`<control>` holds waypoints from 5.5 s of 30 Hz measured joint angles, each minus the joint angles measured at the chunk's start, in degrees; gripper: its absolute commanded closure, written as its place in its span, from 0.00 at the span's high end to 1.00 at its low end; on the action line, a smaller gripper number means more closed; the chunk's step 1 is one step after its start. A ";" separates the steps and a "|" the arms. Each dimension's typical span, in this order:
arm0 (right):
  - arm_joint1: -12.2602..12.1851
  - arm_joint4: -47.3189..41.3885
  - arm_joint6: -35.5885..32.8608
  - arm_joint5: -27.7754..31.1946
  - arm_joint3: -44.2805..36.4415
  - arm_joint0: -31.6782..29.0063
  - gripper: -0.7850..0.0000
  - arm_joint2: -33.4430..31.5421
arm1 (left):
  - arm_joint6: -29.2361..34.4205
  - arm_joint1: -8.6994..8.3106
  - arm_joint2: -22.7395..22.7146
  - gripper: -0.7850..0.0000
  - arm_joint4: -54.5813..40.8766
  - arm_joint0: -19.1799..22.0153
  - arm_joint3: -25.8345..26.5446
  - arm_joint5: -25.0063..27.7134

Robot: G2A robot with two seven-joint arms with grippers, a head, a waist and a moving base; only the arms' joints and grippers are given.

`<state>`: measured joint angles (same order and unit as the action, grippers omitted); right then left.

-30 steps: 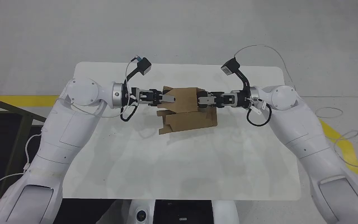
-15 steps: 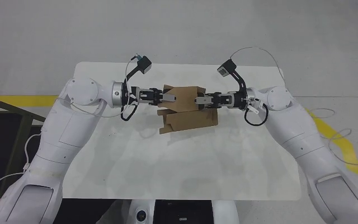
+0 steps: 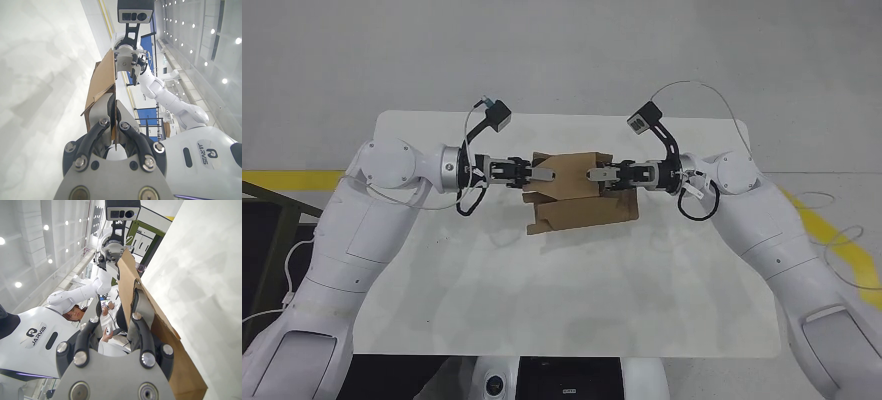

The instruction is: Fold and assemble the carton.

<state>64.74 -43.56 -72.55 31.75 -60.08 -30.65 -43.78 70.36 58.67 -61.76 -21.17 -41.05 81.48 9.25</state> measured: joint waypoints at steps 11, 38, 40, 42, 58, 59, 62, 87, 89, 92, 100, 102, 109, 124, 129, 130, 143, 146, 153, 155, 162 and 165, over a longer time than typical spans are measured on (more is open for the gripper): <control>1.15 0.61 0.03 0.03 1.03 1.33 0.33 1.38 | 0.08 0.07 0.24 0.00 -0.11 0.17 0.03 -0.13; 2.32 2.38 0.25 0.24 2.95 1.72 0.00 2.70 | 1.91 0.17 -0.40 1.00 -4.91 0.03 0.33 -1.37; 2.43 2.84 0.48 0.47 3.29 1.82 0.00 2.80 | 2.31 0.19 -0.45 1.00 -5.94 -0.10 0.67 -1.65; 2.57 3.41 0.82 0.81 3.53 1.92 0.00 2.95 | 2.51 0.25 -0.61 1.00 -7.50 -0.24 0.96 -1.98; 4.62 4.43 2.17 2.15 4.55 2.61 0.00 4.75 | 2.25 0.64 -0.67 1.00 -11.71 0.30 3.51 -3.81; 4.71 4.44 2.15 2.13 4.58 2.69 0.00 4.78 | 2.15 0.70 -0.46 1.00 -11.64 0.40 3.46 -3.83; 4.96 4.54 2.13 2.12 4.78 2.90 0.00 4.73 | 1.95 0.87 0.18 1.00 -11.29 0.69 3.41 -3.79; 4.82 4.91 2.62 2.60 4.90 1.35 0.00 1.12 | 0.29 0.46 -2.35 1.00 -8.53 -0.26 4.17 -3.05; 4.66 5.03 2.56 2.55 4.79 1.16 0.00 0.68 | 0.13 0.33 -2.79 1.00 -7.96 -0.51 4.05 -3.04; 4.42 5.18 2.27 2.26 4.41 0.85 0.00 0.06 | -1.17 0.04 -3.59 1.00 -5.24 -0.84 3.58 -2.68; 4.32 5.77 1.23 1.21 2.15 -0.10 0.00 0.11 | -4.36 -0.29 -4.51 1.00 -0.97 -1.35 2.54 -2.10; 4.43 5.73 1.17 1.15 1.70 -0.16 0.00 0.26 | -4.76 -0.30 -4.60 1.00 -0.62 -1.19 2.26 -2.07; 4.92 5.59 0.94 0.93 0.57 -0.04 0.00 1.02 | -4.33 -0.17 -4.53 1.00 -2.54 -0.69 1.86 -2.29; 6.17 5.19 0.94 0.92 0.16 0.28 0.00 2.75 | -3.27 0.19 -3.31 1.00 -4.09 0.31 2.66 -2.31; 6.32 4.98 1.26 1.25 0.82 0.44 0.00 2.55 | -3.60 0.15 -3.38 1.00 -3.01 0.66 2.14 -2.19; 6.30 4.93 1.46 1.45 1.16 0.45 0.00 2.35 | -3.89 0.09 -3.70 1.00 -2.69 0.68 1.89 -2.09; 6.75 4.47 4.19 3.63 5.31 1.42 0.00 -0.19 | -3.27 -1.05 -8.03 1.00 -2.92 -1.96 5.01 -2.39; 7.16 4.63 6.00 3.68 6.04 1.92 0.00 -0.57 | -2.90 -1.11 -7.71 1.00 -2.78 -2.83 6.18 -2.55; 7.77 5.43 9.18 2.99 7.19 2.58 0.00 -1.72 | -2.87 -0.86 -5.83 1.00 -2.78 -2.97 6.19 -2.94; 7.85 5.73 9.81 2.94 7.61 2.69 0.00 -2.12 | -2.75 -0.79 -5.56 1.00 -3.18 -2.82 6.01 -2.87; 8.10 9.02 12.75 3.14 8.56 3.13 0.00 -3.20 | -2.16 -0.74 -5.23 1.00 -4.19 -2.86 6.68 -2.86; 8.29 10.20 13.94 2.97 8.41 3.10 0.00 -3.38 | -1.90 -0.71 -4.94 1.00 -4.51 -3.02 7.43 -2.95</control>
<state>73.02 -33.36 -58.61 34.72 -51.67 -27.56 -47.16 68.46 57.96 -66.70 -25.68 -44.07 88.92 6.30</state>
